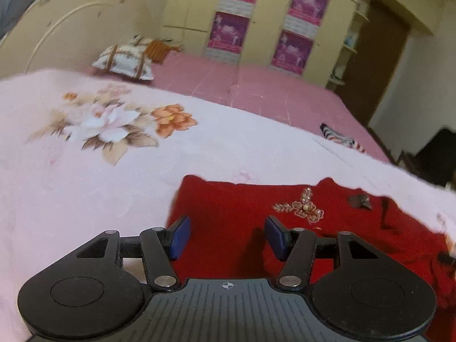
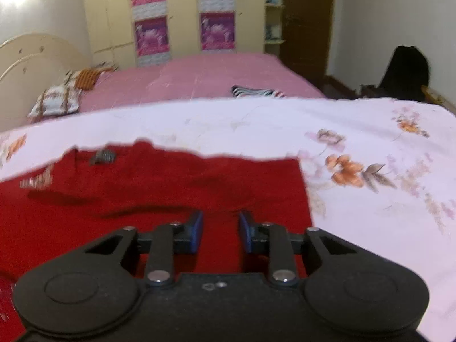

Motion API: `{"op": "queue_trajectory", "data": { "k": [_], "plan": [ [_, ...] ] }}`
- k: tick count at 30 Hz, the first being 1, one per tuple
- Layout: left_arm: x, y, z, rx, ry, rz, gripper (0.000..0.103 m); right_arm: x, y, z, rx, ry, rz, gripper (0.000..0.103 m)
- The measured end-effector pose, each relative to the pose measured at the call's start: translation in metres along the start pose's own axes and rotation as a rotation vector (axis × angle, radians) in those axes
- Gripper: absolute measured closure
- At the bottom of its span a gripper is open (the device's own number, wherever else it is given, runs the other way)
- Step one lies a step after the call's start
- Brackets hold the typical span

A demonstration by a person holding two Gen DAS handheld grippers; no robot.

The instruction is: Fold small clothes

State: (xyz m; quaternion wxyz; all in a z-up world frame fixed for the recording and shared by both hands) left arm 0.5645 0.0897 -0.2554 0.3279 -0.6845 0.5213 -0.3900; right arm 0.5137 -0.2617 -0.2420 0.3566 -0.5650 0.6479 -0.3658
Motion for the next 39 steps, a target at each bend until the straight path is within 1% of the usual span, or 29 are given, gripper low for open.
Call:
{"op": "queue_trajectory", "data": {
  "k": [1, 2, 3, 4, 5, 6, 7, 9, 11, 12, 15, 18, 19, 21, 22, 25, 29, 34, 37, 39],
  "plan": [
    [0.001, 0.005, 0.008, -0.026, -0.009, 0.008, 0.045, -0.005, -0.005, -0.003, 0.023, -0.024, 0.005, 0.073],
    [-0.001, 0.009, 0.014, -0.043, -0.024, 0.009, 0.045, -0.012, -0.007, -0.003, 0.028, -0.044, -0.005, 0.072],
    [-0.001, 0.008, 0.016, -0.019, -0.032, 0.03, 0.043, -0.019, -0.005, 0.0, 0.017, -0.06, -0.028, 0.071],
    [0.002, 0.009, 0.017, -0.015, -0.037, 0.064, 0.042, -0.025, 0.0, 0.006, -0.006, -0.065, -0.062, 0.071],
    [0.005, 0.01, 0.016, -0.016, -0.044, 0.096, 0.042, -0.027, 0.008, 0.014, -0.035, -0.044, -0.099, 0.071],
    [0.006, 0.01, 0.014, -0.018, -0.048, 0.106, 0.041, -0.025, 0.012, 0.019, -0.027, -0.032, -0.112, 0.07],
    [0.006, 0.01, 0.012, -0.023, -0.051, 0.107, 0.041, -0.021, 0.012, 0.02, -0.021, -0.028, -0.094, 0.07],
    [0.007, 0.01, 0.003, -0.028, -0.058, 0.11, 0.04, -0.016, 0.008, 0.017, -0.043, -0.028, -0.049, 0.07],
    [0.009, 0.011, -0.006, -0.032, -0.059, 0.115, 0.029, -0.013, 0.003, 0.005, -0.04, -0.022, -0.032, 0.07],
    [0.011, 0.012, -0.012, -0.03, -0.057, 0.118, 0.022, -0.015, 0.0, -0.001, -0.029, -0.035, -0.023, 0.07],
    [0.022, 0.021, -0.028, -0.022, -0.044, 0.157, 0.021, -0.026, 0.001, -0.022, 0.0, -0.084, -0.034, 0.069],
    [0.029, 0.037, -0.035, -0.041, -0.035, 0.194, 0.019, -0.035, 0.013, -0.027, -0.016, -0.096, -0.089, 0.069],
    [0.028, 0.041, -0.035, -0.037, -0.041, 0.206, 0.014, -0.034, 0.022, -0.025, -0.039, -0.086, -0.11, 0.069],
    [0.023, 0.044, -0.036, -0.029, -0.059, 0.2, 0.009, -0.031, 0.028, -0.023, -0.019, -0.081, -0.141, 0.068],
    [0.021, 0.044, -0.037, -0.037, -0.059, 0.186, 0.009, -0.029, 0.028, -0.024, -0.02, -0.075, -0.152, 0.068],
    [0.022, 0.043, -0.042, -0.048, -0.07, 0.201, 0.009, -0.024, 0.025, -0.026, -0.043, -0.067, -0.137, 0.068],
    [0.023, 0.043, -0.054, -0.061, -0.08, 0.196, 0.009, -0.023, 0.023, -0.032, -0.065, -0.059, -0.121, 0.068],
    [0.035, 0.039, -0.08, -0.03, -0.057, 0.217, 0.009, -0.036, 0.015, -0.055, -0.041, -0.122, -0.09, 0.068],
    [0.05, 0.038, -0.097, -0.014, -0.028, 0.229, 0.009, -0.046, 0.013, -0.073, -0.025, -0.159, -0.095, 0.068],
    [0.061, 0.042, -0.107, -0.017, -0.005, 0.233, 0.009, -0.054, 0.014, -0.082, -0.026, -0.185, -0.086, 0.068]
  ]
}}
Point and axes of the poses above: each gripper's, at about its wrist camera, not at the fingertips, and z roughly the way its jaws point, x to its right, y to its underside, the point moved 10 cm from there along z, roughly the way its jaws point, and after that the axes turned 13 degrees about x, right-handed, at the moved point
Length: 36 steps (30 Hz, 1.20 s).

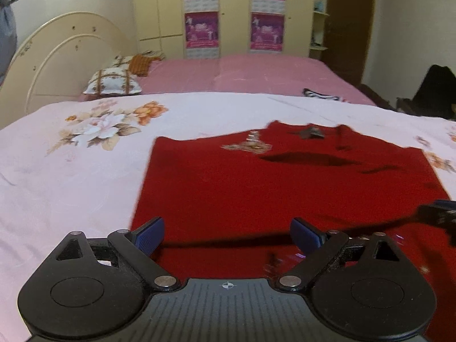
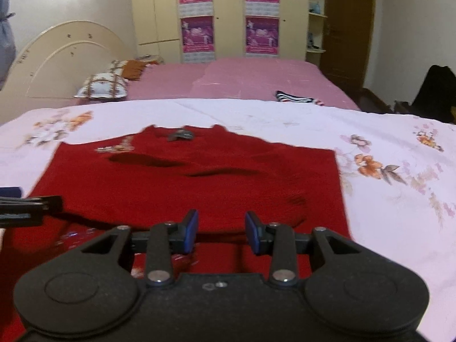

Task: Fold small clothes
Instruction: 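Fold the collar edge of the sweater down over the body with both tools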

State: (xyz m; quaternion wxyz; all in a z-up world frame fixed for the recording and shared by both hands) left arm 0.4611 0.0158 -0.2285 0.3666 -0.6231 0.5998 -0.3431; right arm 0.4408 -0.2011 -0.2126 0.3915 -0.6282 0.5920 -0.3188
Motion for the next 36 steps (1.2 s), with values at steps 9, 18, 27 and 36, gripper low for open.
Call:
{"op": "queue_trajectory", "data": {
  "k": [9, 18, 27, 36],
  "plan": [
    [0.011, 0.069, -0.036, -0.071, 0.019, 0.021, 0.008, -0.051, 0.046, -0.035, -0.065, -0.132, -0.063, 0.068],
    [-0.018, 0.086, -0.065, -0.07, -0.034, 0.041, 0.0, 0.036, 0.078, -0.057, -0.075, 0.027, -0.086, 0.063],
    [0.003, 0.087, -0.107, -0.092, -0.045, 0.035, 0.0, 0.019, 0.075, -0.079, -0.064, -0.052, 0.011, 0.063],
    [0.016, 0.116, -0.122, -0.124, -0.014, 0.034, 0.0, -0.046, 0.096, -0.106, -0.096, -0.164, -0.023, 0.061]
  ]
}}
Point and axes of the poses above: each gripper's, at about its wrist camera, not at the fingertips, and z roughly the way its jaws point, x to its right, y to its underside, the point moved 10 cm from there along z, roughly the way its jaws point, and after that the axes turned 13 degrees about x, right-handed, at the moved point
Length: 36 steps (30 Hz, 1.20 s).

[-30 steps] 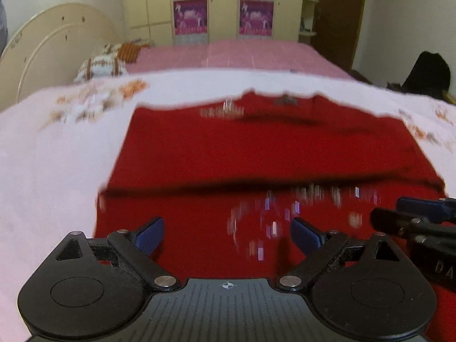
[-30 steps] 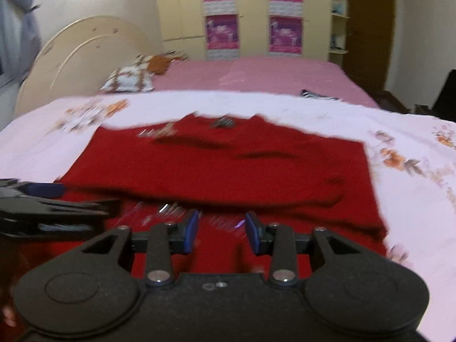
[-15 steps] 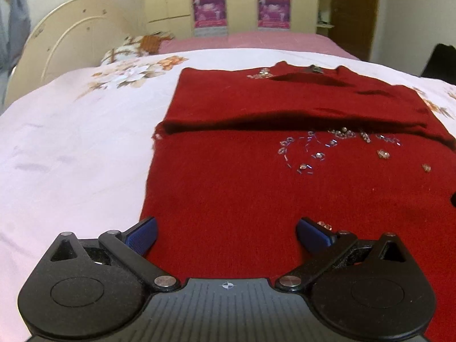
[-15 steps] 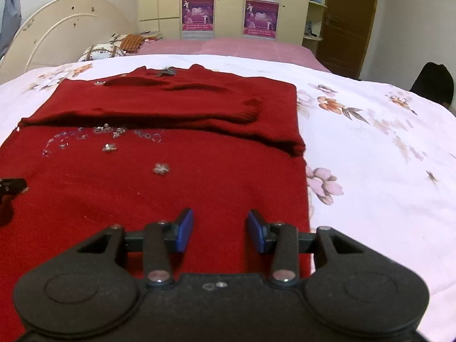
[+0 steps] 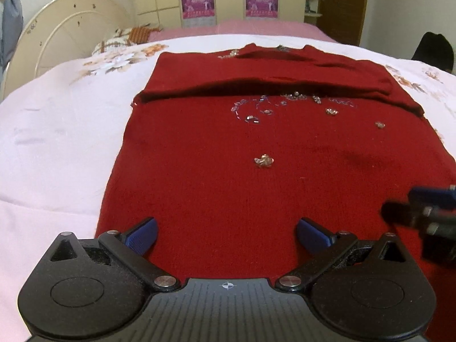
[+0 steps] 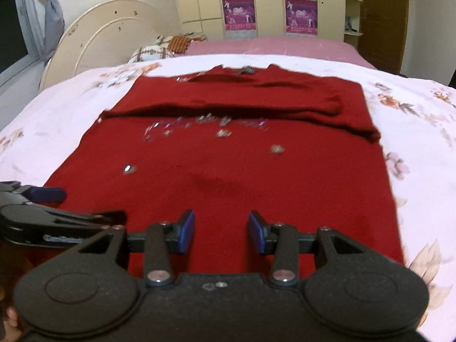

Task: Fold small clothes
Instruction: 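Fold the collar edge of the sweater down over the body with both tools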

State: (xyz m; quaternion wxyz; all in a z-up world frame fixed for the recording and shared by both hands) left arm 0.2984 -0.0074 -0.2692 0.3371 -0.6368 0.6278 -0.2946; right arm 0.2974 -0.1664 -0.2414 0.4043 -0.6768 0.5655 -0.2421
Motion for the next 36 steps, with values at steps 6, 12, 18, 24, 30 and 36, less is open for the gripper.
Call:
{"op": "queue_trajectory", "data": {
  "k": [6, 12, 18, 24, 30, 36],
  "plan": [
    [-0.003, 0.005, -0.007, 0.012, 0.038, 0.014, 0.0, 0.01, 0.02, -0.01, -0.002, 0.122, -0.097, 0.055],
    [-0.01, 0.018, -0.026, 0.025, 0.063, 0.025, 0.0, 0.035, 0.039, -0.042, -0.007, 0.243, -0.06, 0.053],
    [-0.01, 0.024, -0.041, -0.012, 0.087, 0.017, 0.0, 0.029, 0.046, -0.064, -0.002, 0.276, 0.02, 0.052],
    [-0.007, 0.037, -0.057, -0.006, 0.1, 0.017, 0.0, -0.012, 0.053, -0.072, 0.003, 0.212, 0.049, 0.049],
    [-0.006, 0.047, -0.077, -0.002, 0.144, 0.015, 0.0, -0.04, 0.057, -0.081, 0.009, 0.173, 0.044, 0.048],
    [-0.013, 0.06, -0.086, -0.01, 0.089, 0.044, 0.0, -0.046, 0.06, -0.083, 0.01, 0.174, 0.021, 0.047]
  ]
}}
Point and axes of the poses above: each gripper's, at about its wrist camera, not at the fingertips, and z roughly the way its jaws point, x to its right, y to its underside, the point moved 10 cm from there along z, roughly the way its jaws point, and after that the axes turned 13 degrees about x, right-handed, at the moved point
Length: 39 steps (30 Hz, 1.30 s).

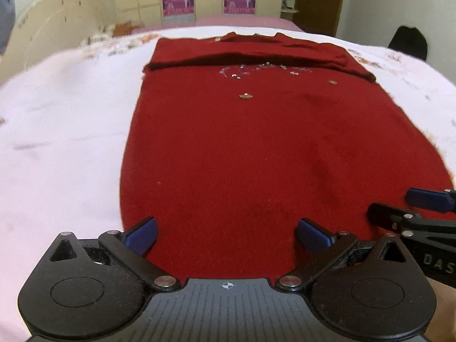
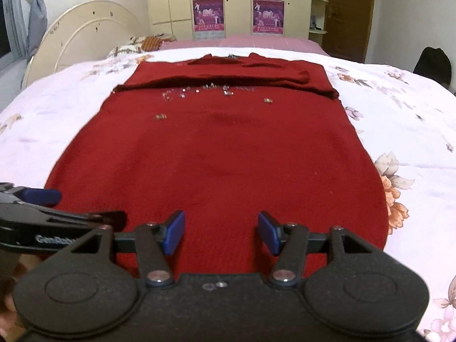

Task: Fold small clothes
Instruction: 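Fold the collar edge of the sweater down over the body with both tools, then move both tools to the hem edge of the red sweater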

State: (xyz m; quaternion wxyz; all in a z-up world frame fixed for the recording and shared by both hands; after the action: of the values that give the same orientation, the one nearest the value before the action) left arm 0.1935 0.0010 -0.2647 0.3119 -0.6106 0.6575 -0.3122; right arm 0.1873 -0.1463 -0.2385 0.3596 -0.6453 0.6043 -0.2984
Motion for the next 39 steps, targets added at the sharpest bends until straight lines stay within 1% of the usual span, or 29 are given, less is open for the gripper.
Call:
{"op": "queue_trajectory", "data": {
  "k": [1, 2, 5, 9, 14, 21, 24, 27, 32, 36, 39],
  "plan": [
    [0.002, 0.002, 0.0, 0.007, -0.013, 0.032, 0.0, 0.001, 0.004, 0.003, -0.015, 0.01, -0.014, 0.045],
    [0.003, 0.002, -0.001, 0.014, -0.02, 0.04, 0.0, 0.003, 0.01, 0.007, -0.035, 0.021, -0.031, 0.045],
    [0.0, 0.002, -0.002, 0.002, -0.025, 0.021, 0.0, 0.008, 0.014, 0.004, -0.02, 0.025, -0.043, 0.044],
    [-0.005, 0.005, -0.003, 0.011, 0.005, -0.012, 0.0, 0.016, 0.017, -0.002, -0.017, 0.04, -0.028, 0.042],
    [-0.004, 0.007, -0.002, 0.0, -0.004, -0.001, 0.0, 0.022, 0.021, -0.007, -0.016, 0.053, -0.013, 0.041],
    [-0.003, 0.008, -0.003, 0.002, 0.009, 0.002, 0.0, 0.024, 0.024, -0.012, -0.014, 0.059, -0.003, 0.04],
    [-0.006, 0.008, -0.005, 0.006, -0.002, -0.021, 0.0, 0.025, 0.023, -0.014, -0.015, 0.064, 0.006, 0.04],
    [-0.008, 0.008, -0.012, 0.006, -0.026, -0.016, 0.0, 0.027, 0.02, -0.021, 0.0, 0.066, 0.031, 0.041],
    [-0.011, 0.005, -0.017, -0.018, -0.033, -0.02, 0.0, 0.04, 0.02, -0.03, -0.004, 0.074, 0.094, 0.04],
    [-0.019, 0.0, -0.018, -0.012, -0.064, -0.02, 0.0, 0.046, 0.017, -0.03, -0.005, 0.071, 0.105, 0.04],
    [-0.027, 0.0, -0.016, -0.025, -0.076, -0.045, 0.0, 0.047, 0.014, -0.024, -0.007, 0.066, 0.093, 0.04]
  ]
}}
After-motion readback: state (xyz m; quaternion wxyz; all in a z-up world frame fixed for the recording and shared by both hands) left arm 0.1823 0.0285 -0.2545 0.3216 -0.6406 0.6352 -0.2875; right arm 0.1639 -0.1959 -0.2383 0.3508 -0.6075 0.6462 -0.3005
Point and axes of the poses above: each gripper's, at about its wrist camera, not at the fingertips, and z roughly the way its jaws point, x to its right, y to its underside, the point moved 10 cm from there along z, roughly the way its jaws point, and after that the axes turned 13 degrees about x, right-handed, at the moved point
